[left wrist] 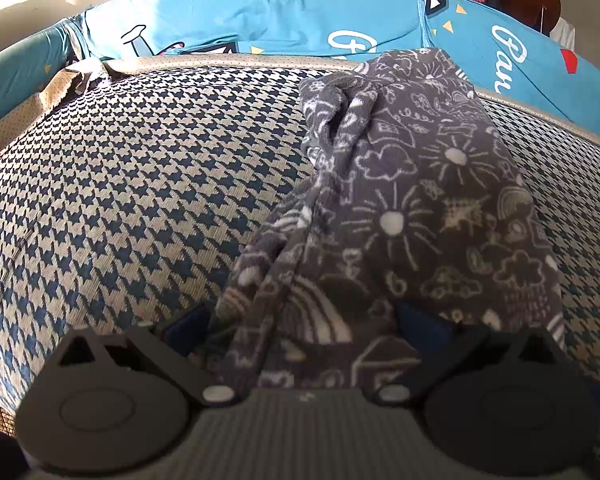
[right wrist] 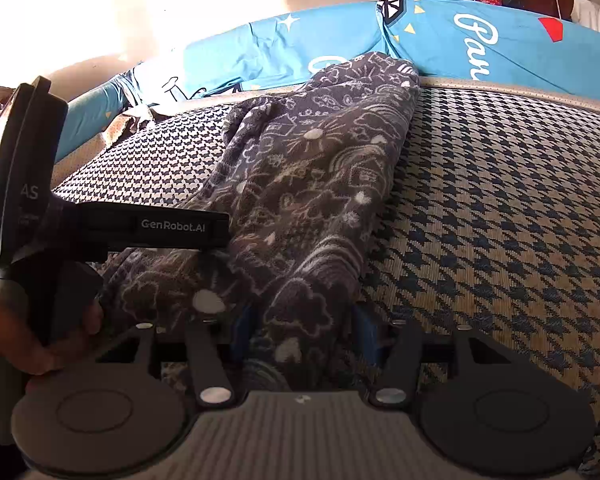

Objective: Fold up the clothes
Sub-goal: 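Lay the jacket lengthwise on the mattress in front of the left tool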

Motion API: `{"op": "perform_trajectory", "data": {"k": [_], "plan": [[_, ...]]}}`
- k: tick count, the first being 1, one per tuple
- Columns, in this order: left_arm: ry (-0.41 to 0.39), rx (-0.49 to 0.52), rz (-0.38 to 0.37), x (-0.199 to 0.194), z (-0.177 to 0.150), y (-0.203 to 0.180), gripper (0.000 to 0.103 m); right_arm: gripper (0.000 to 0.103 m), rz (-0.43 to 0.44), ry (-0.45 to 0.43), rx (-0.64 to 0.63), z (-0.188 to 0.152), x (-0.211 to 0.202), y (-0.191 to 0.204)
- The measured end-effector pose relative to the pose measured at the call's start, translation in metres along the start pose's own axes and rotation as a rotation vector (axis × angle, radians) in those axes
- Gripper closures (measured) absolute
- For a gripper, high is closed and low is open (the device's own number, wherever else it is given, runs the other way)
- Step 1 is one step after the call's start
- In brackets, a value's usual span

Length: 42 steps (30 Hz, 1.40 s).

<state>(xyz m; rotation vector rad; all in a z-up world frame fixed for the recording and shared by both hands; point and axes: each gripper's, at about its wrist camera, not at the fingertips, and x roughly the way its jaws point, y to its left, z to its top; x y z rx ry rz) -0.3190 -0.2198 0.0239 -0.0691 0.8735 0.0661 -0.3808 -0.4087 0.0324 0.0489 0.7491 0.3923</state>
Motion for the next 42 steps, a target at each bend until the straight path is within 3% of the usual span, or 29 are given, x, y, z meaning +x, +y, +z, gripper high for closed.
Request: {"op": "perform_trajectory", "data": {"k": [19, 30, 36, 42], "plan": [[-0.015, 0.049, -0.063, -0.041, -0.005, -0.019, 0.000, 0.049, -0.019, -0.031, 0.107, 0.006, -0.017, -0.022], [0.016, 0.088, -0.041, -0.031, -0.019, -0.026, 0.000, 0.043, -0.048, -0.001, 0.064, 0.003, -0.013, -0.019], [0.016, 0.090, -0.029, -0.028, -0.021, -0.029, 0.000, 0.039, -0.032, 0.029, 0.153, 0.002, -0.010, -0.029], [0.015, 0.089, -0.025, -0.027, -0.021, -0.029, 0.000, 0.038, -0.039, 0.032, 0.136, 0.002, -0.010, -0.026]]}}
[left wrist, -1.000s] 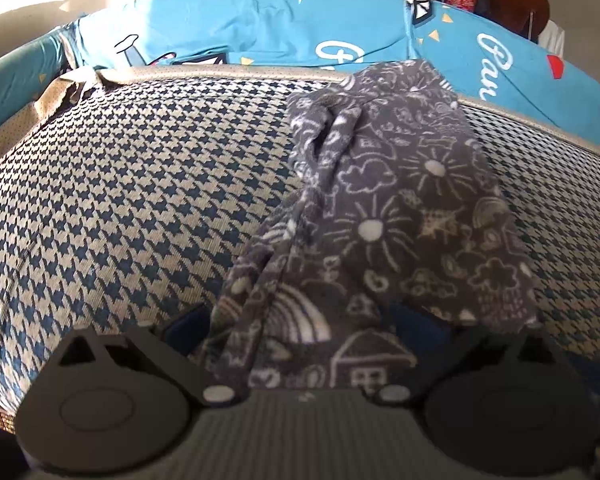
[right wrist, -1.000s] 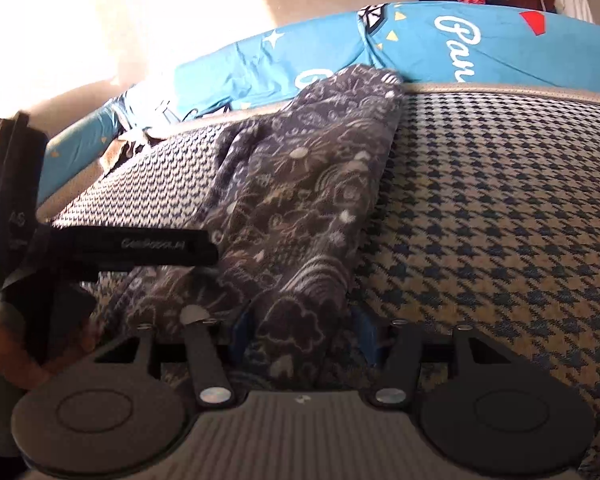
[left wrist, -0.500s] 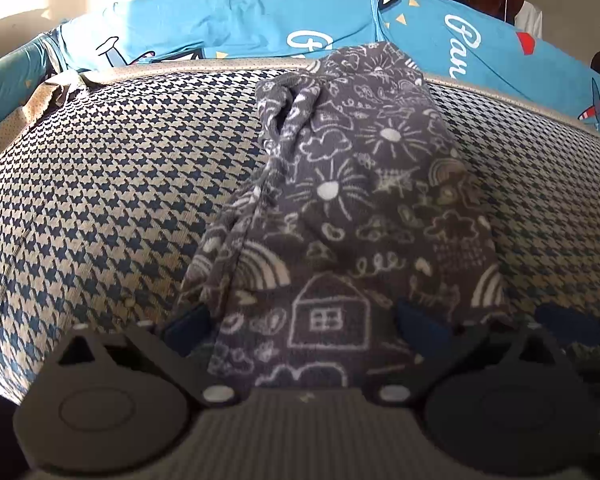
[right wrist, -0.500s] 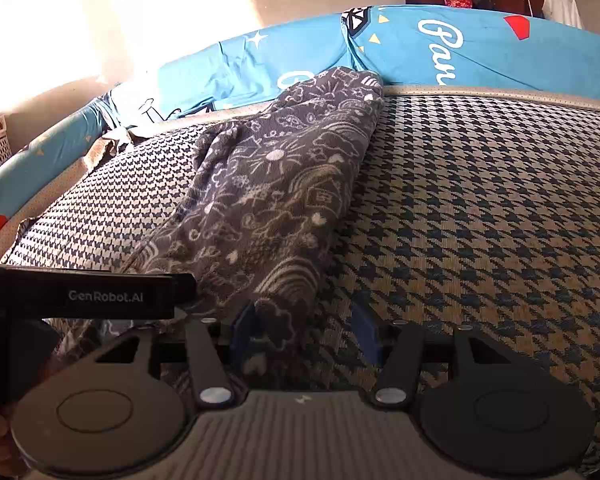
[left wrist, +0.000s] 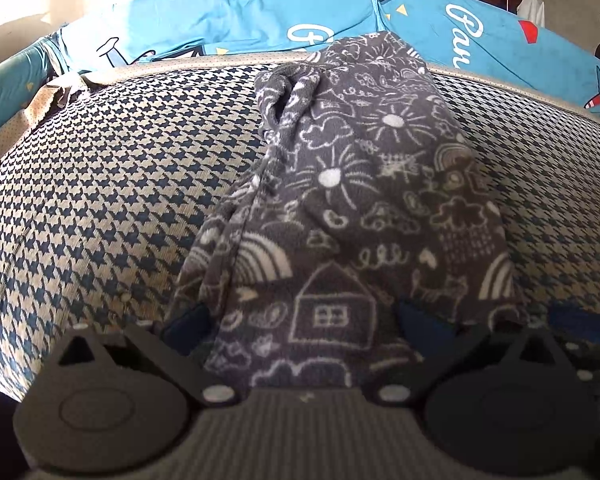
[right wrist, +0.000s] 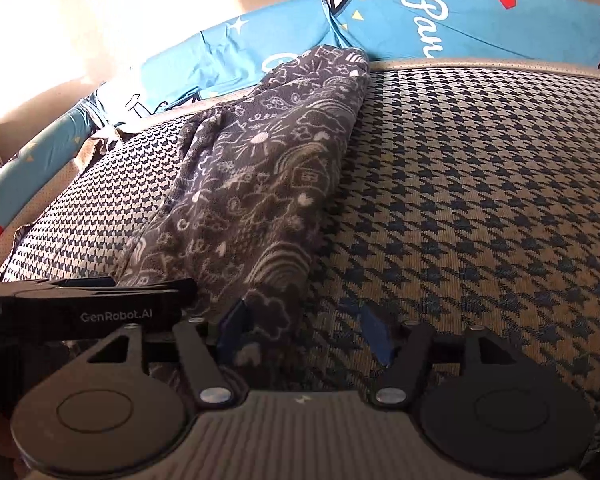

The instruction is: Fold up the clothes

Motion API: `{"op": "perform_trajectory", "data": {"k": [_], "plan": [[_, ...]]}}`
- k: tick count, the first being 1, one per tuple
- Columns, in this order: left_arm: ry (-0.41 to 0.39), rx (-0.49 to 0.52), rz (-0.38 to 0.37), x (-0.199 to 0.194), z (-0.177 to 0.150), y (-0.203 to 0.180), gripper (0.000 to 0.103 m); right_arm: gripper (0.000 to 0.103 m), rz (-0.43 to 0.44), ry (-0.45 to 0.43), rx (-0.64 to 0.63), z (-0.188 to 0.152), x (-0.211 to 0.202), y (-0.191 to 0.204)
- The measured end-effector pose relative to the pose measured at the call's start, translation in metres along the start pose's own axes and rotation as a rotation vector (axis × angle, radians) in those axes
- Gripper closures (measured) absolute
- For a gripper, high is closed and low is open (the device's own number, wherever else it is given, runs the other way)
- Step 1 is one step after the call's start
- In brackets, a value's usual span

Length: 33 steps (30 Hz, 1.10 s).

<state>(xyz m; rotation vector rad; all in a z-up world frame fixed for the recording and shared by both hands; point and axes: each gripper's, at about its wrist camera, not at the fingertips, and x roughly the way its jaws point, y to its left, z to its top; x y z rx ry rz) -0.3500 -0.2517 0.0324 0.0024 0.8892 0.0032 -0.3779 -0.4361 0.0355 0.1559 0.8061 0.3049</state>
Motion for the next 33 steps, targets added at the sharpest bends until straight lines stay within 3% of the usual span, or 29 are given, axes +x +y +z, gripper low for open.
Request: {"op": "perform_trajectory", "data": {"k": [33], "plan": [[-0.004, -0.006, 0.004, 0.0009, -0.0001, -0.0006, 0.000, 0.033, -0.013, 0.008, -0.025, -0.0013, 0.0017, 0.0029]]}}
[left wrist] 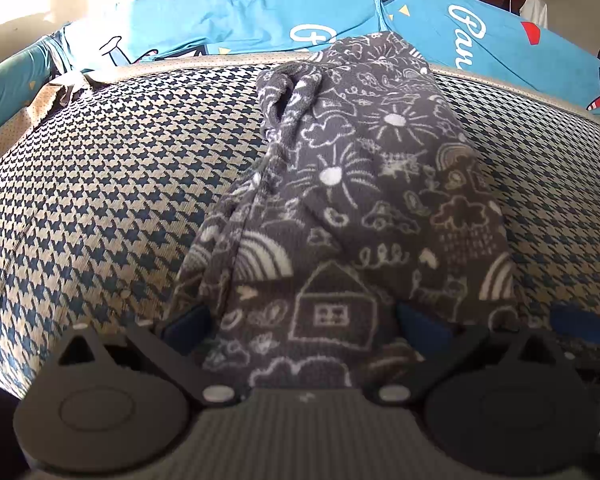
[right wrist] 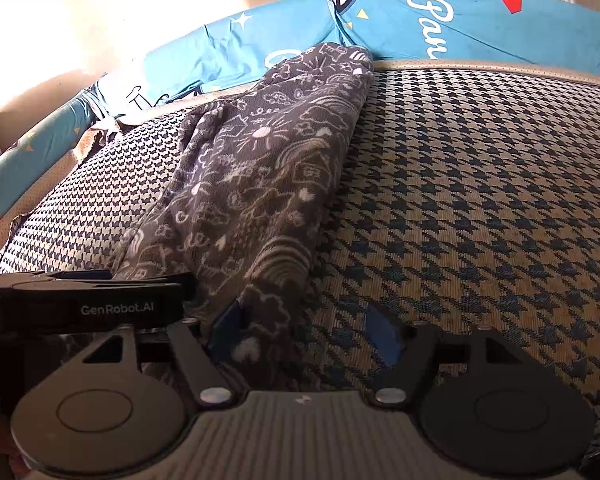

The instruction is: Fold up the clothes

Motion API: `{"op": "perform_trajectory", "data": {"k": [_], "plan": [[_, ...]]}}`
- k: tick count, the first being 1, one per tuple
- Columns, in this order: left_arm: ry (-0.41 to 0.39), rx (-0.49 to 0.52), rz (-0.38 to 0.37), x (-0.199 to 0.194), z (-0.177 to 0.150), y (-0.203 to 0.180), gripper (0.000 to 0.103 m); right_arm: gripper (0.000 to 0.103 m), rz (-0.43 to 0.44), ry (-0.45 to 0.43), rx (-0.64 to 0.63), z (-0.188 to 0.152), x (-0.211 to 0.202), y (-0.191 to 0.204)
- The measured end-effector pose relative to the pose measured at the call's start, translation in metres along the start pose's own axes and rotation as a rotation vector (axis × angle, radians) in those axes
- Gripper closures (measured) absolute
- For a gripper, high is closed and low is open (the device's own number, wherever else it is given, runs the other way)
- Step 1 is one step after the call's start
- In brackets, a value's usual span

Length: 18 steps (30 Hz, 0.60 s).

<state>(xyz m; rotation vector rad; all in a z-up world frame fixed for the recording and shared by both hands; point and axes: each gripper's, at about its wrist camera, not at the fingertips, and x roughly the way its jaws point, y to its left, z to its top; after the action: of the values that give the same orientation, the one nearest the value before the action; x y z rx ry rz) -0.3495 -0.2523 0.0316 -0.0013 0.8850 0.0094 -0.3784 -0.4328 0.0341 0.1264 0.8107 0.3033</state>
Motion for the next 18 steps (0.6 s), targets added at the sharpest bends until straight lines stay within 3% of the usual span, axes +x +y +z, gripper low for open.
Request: {"op": "perform_trajectory", "data": {"k": [18], "plan": [[0.009, -0.002, 0.005, -0.0036, 0.0051, -0.0008, 0.000, 0.032, 0.015, 0.001, 0.012, 0.0016, -0.0026, -0.0044]]}}
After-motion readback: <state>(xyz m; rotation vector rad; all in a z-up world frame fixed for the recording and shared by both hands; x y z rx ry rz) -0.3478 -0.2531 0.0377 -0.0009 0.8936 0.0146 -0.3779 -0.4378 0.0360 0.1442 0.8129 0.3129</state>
